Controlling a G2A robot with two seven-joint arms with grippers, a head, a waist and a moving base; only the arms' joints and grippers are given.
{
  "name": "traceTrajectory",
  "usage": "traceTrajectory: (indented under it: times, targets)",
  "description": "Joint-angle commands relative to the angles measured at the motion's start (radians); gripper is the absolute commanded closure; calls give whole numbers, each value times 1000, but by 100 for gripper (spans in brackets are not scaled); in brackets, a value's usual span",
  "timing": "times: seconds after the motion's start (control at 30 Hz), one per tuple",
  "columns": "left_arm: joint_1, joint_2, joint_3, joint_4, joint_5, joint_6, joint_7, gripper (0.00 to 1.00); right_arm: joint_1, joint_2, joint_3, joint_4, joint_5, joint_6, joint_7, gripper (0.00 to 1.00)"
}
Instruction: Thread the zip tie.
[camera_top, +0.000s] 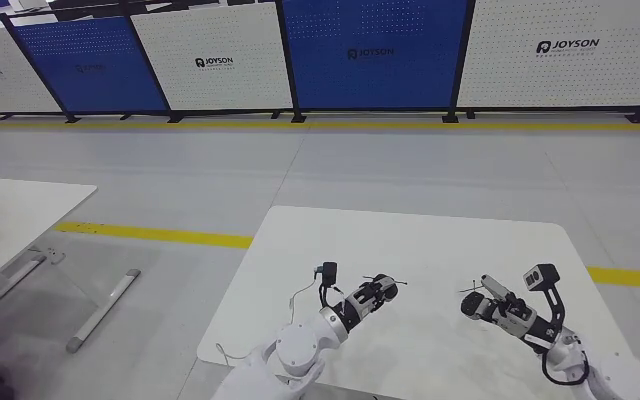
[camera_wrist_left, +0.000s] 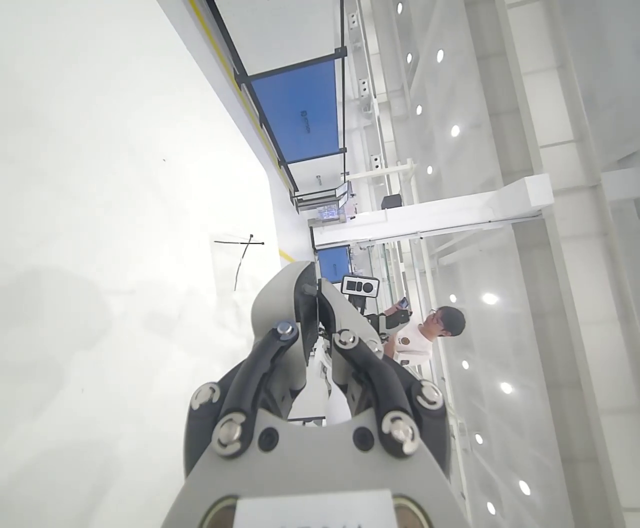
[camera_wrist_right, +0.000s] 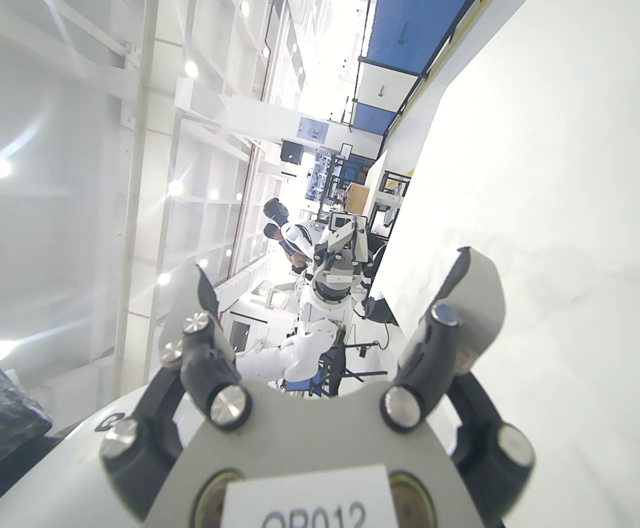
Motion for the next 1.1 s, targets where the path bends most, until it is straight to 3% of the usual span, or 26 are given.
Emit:
traceTrajectory:
  times: [0.0,0.3,0.4,0.5,0.67,0.8,1.07]
  targets:
    - [0,0,0,0,0,0,0,100,0,0,0,0,0,0,0,0]
    - [0,0,0,0,0,0,0,100,0,0,0,0,0,0,0,0]
    - [1,0,-6,-13,-5,-20,-6,100,0,0,0,0,0,0,0,0]
    - [16,6,-38,-65,-25,-55,-32,100,0,0,0,0,0,0,0,0]
    - [67,19,-99,-224,-39,-84,-62,100,0,0,0,0,0,0,0,0]
    - [98,24,-127,-327,-51,-97,-60,100,0,0,0,0,0,0,0,0]
    - [102,24,-130,-339,-53,-103,-56,100,0,0,0,0,0,0,0,0]
